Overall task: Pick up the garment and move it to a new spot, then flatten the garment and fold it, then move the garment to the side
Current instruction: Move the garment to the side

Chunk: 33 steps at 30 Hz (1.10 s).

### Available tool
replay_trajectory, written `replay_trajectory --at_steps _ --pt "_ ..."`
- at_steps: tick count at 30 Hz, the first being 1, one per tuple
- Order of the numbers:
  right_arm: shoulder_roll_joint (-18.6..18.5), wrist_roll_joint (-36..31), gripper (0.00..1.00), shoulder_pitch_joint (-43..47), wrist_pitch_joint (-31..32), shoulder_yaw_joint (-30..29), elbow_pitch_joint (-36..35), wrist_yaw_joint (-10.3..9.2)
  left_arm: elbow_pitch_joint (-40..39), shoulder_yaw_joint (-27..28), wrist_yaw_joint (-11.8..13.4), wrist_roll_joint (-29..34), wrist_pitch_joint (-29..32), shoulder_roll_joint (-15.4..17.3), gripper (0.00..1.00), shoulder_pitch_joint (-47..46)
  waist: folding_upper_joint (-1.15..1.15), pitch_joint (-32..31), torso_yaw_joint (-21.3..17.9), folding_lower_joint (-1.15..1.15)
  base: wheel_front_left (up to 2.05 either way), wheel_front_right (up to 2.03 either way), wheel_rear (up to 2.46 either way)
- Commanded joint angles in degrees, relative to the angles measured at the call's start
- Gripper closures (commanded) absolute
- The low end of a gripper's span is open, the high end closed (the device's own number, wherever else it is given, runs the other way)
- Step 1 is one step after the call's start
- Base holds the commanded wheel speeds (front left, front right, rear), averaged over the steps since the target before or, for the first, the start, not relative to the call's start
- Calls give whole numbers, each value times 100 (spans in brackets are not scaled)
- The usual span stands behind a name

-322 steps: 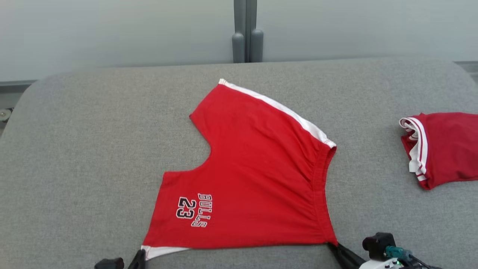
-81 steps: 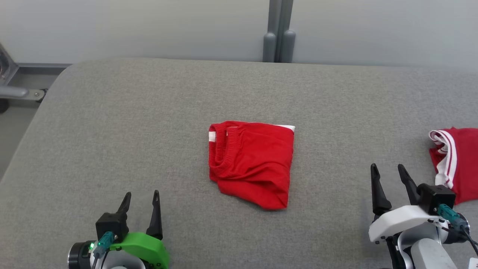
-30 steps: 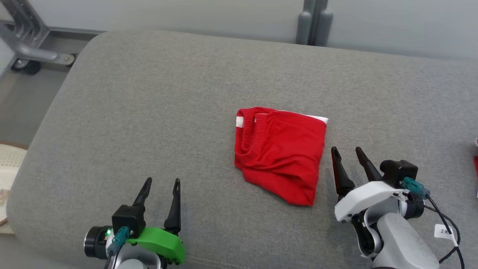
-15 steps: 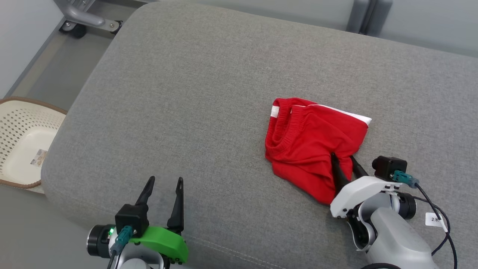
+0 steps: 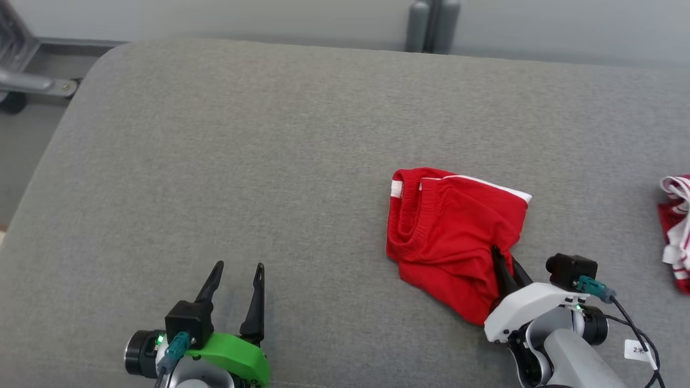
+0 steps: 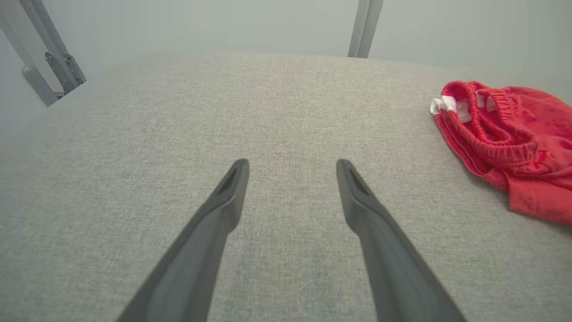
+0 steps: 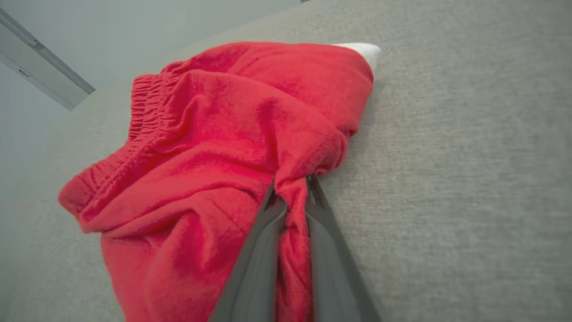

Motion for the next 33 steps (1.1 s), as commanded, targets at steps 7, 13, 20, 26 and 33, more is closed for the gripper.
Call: replay_trajectory --at_steps 7,13,20,26,33 --pt "-67 -12 100 338 1 12 -196 -10 -86 -72 1 -78 -12 15 0 -65 0 -337 -1925 0 0 0 0" --pt "-86 61 100 401 1 258 -356 -10 -113 -74 -9 -63 -12 15 0 -159 0 -237 -2621 0 0 0 0" --pt "-103 180 100 280 1 460 -514 -10 -169 -155 -18 29 -12 19 0 -355 0 19 -3029 0 0 0 0" --pt "-137 60 100 42 1 585 -686 -8 -171 -155 -54 130 -12 21 0 -505 0 259 -3107 0 0 0 0" --pt "-373 -133 100 -669 1 1037 -943 -8 -168 -133 -101 230 -12 21 0 -648 0 500 -3008 0 0 0 0"
